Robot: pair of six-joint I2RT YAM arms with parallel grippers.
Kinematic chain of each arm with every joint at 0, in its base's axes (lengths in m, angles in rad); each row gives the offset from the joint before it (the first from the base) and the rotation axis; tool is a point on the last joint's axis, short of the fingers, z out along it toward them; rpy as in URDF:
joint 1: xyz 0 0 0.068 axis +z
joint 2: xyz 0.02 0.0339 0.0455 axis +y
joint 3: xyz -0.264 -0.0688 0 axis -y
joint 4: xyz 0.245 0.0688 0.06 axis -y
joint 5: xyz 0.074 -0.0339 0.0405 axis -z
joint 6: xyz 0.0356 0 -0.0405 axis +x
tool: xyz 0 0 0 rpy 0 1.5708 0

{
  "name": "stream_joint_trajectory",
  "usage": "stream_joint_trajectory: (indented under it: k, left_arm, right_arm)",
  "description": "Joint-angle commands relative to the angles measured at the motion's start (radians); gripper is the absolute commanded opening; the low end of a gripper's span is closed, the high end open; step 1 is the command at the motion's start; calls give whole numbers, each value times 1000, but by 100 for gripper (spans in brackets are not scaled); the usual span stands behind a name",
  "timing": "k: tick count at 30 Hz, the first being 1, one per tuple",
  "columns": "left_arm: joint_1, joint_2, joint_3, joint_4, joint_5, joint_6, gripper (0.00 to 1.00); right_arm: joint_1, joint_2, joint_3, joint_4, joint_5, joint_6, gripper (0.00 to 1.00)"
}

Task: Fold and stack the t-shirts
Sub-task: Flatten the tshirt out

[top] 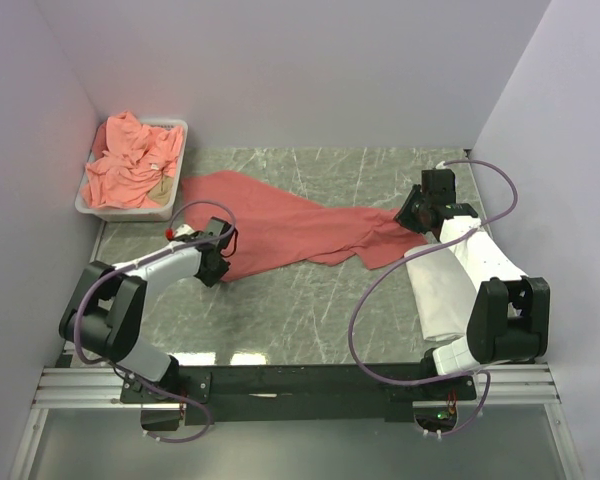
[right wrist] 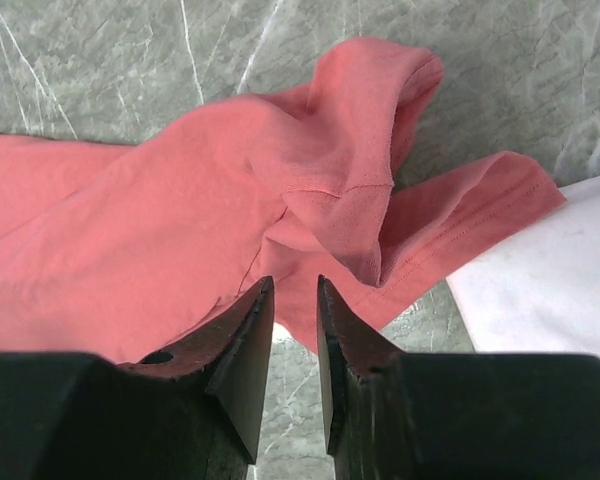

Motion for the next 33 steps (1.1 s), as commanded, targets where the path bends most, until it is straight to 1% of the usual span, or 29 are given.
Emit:
stream_joint_trajectory:
  k: [1,3,4,5,8,9,11,12,14,15,16,17,21,26,28,30,33]
  left_arm:
    - [-1,35,29,-14,-36,-7,24]
    - [16,2,36,-35,-51,13,2]
    - [29,-18,38,-44,-63,17,1]
    - [45,-68,36,-49,-65,38,1]
    - [144,-156,26,-55,-43,96,1]
    - [204,-211,26,-58,-37,113,1]
    - [264,-285,33,-72,-17,162,1]
    - [320,-306,41,-72,-7,179,1]
    - [367,-354,50,-72,21,222,1]
    - [402,-362,62,-71,32,237,1]
    - [407,-366,68,-72,42,250,1]
    - [454,-368,75,-75,53,266,0]
    - [509,-360,85,-57,130,308,1]
    - [537,-353,82,-35,174,340,1]
    - [540,-353,84,-31,187,346,1]
    - [545,-354,78,-25,194,357,1]
    - [545,-351,70,-12,210,365,1]
  right_arm:
    - [7,-19,27,35,-2,-16,31]
    - [7,-28,22,34,-2,-15,31]
    - [6,-37,12,35,-5,-15,31]
    - [9,-43,6,43,-10,-10,31]
    - [23,-62,-22,51,2,-1,31]
    - [29,-65,-28,49,8,1,31]
    - [38,-70,-45,46,16,4,31]
    - [55,-71,-50,43,22,2,32]
    - [76,-85,-68,43,44,5,32]
    - [93,-86,-73,43,60,7,34]
    - [101,-86,-85,44,68,8,36]
    - [107,-89,-94,49,80,13,36]
    - [158,-105,-157,80,82,31,38]
    - [230,-166,-255,92,99,79,40]
    - [237,-230,-312,89,126,99,41]
    - [238,-305,-349,78,159,127,45]
    - [236,-359,-393,63,163,140,49]
